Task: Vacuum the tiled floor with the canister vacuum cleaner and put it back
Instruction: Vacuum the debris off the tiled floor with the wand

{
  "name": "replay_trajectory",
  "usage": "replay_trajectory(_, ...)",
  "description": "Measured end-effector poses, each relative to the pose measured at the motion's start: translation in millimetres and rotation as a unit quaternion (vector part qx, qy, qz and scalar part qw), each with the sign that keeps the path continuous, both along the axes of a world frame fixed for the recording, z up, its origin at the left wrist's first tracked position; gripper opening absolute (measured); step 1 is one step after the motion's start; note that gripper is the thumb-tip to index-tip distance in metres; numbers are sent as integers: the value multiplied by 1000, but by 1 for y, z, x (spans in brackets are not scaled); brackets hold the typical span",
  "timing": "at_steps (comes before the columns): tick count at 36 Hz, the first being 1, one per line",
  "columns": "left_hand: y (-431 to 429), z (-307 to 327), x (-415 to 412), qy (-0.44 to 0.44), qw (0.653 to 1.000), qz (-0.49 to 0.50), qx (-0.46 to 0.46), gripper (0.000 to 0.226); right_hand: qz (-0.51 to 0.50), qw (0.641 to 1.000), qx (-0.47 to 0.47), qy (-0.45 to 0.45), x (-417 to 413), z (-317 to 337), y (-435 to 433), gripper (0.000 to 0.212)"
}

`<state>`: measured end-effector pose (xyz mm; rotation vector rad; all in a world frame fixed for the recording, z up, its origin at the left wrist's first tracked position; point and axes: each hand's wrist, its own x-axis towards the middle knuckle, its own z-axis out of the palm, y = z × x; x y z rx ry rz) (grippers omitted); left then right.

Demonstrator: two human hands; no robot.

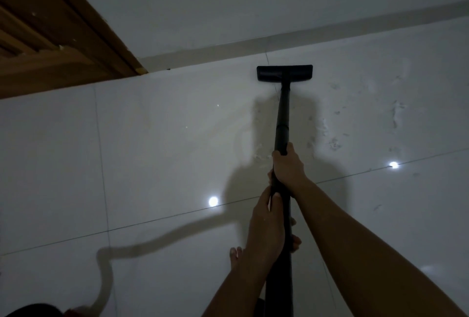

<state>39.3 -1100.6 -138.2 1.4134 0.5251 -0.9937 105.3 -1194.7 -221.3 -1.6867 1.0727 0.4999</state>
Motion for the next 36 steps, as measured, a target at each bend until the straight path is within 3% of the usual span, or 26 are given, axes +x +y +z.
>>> replay_trajectory(15, 53, 1, -66, 1, 999, 13, 33, 38, 38, 999, 10, 3, -60, 4, 58, 52)
replay_trajectory(36, 113, 20, -171, -20, 1000, 21, 2, 34, 42, 999, -7, 20, -166, 25, 118, 52)
